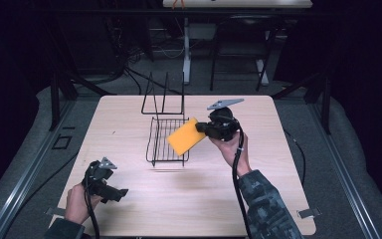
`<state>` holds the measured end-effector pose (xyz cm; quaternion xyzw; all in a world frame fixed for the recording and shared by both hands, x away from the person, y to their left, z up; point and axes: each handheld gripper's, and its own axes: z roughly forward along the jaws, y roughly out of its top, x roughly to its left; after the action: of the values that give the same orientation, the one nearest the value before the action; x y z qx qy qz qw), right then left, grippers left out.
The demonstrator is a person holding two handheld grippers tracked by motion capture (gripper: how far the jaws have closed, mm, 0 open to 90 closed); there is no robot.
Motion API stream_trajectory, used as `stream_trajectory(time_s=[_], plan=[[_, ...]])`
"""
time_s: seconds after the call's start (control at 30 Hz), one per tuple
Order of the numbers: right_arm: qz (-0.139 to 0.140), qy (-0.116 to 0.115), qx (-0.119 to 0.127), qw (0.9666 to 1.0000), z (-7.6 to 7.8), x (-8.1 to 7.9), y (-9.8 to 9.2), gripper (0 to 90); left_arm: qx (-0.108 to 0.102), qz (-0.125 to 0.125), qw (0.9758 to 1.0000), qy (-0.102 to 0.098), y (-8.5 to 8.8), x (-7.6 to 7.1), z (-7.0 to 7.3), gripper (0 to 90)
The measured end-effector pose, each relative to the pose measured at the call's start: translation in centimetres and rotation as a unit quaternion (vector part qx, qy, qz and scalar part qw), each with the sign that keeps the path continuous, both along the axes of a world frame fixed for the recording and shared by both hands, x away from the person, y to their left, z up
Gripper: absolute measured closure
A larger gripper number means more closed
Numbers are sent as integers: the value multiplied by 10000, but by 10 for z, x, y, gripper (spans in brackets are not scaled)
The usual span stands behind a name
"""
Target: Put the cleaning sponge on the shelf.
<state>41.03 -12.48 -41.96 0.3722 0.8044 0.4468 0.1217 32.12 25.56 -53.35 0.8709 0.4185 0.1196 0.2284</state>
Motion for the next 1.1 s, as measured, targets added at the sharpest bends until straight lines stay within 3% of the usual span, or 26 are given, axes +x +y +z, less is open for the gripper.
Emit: stream_trajectory(time_s=[0.77, 1.1], plan=[[62, 181, 234, 9995, -19, 15, 26, 881, 41, -20, 10000, 45, 0, 0, -1, 3], [13, 325, 373, 9988, -35, 22, 39, 881, 43, -22, 10000, 42, 0, 0, -1, 3]])
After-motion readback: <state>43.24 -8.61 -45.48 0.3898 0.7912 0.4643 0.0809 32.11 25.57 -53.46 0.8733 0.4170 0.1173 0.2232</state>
